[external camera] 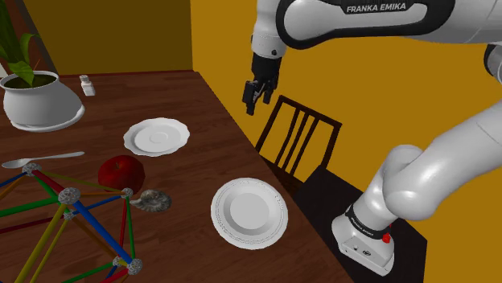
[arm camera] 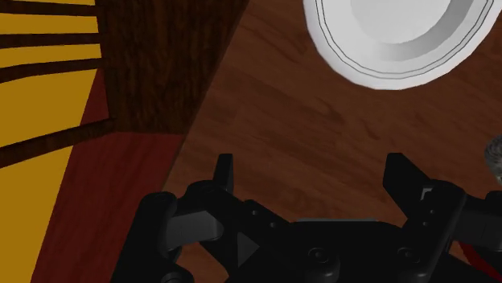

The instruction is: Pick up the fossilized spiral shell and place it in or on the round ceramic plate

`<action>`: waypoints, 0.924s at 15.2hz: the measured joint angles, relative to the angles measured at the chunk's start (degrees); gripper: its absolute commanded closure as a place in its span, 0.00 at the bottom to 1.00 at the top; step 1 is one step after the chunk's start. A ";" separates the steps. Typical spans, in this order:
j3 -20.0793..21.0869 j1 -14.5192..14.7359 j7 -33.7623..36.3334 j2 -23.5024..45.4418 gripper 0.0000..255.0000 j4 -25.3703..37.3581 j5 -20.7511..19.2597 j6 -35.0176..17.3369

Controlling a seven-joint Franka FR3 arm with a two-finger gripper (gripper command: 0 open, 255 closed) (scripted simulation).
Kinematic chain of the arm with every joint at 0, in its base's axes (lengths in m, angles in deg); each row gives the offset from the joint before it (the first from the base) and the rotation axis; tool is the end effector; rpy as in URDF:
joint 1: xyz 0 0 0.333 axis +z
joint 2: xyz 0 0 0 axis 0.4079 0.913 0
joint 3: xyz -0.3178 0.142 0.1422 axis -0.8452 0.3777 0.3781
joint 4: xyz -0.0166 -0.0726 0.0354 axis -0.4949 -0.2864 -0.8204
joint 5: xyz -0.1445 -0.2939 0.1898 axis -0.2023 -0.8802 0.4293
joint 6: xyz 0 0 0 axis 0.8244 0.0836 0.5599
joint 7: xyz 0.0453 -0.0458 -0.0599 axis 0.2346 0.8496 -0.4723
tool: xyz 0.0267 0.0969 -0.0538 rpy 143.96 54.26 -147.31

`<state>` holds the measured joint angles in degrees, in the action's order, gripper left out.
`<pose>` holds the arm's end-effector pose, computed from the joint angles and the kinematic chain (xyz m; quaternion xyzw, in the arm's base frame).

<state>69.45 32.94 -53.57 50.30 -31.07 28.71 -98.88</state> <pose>0.4113 0.1277 0.5933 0.9984 0.0556 -0.0097 0.0059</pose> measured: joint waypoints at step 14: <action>8.09 7.12 1.19 24.09 0.00 16.59 -3.88 -4.29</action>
<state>77.54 40.07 -52.37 74.39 -14.48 24.83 -103.16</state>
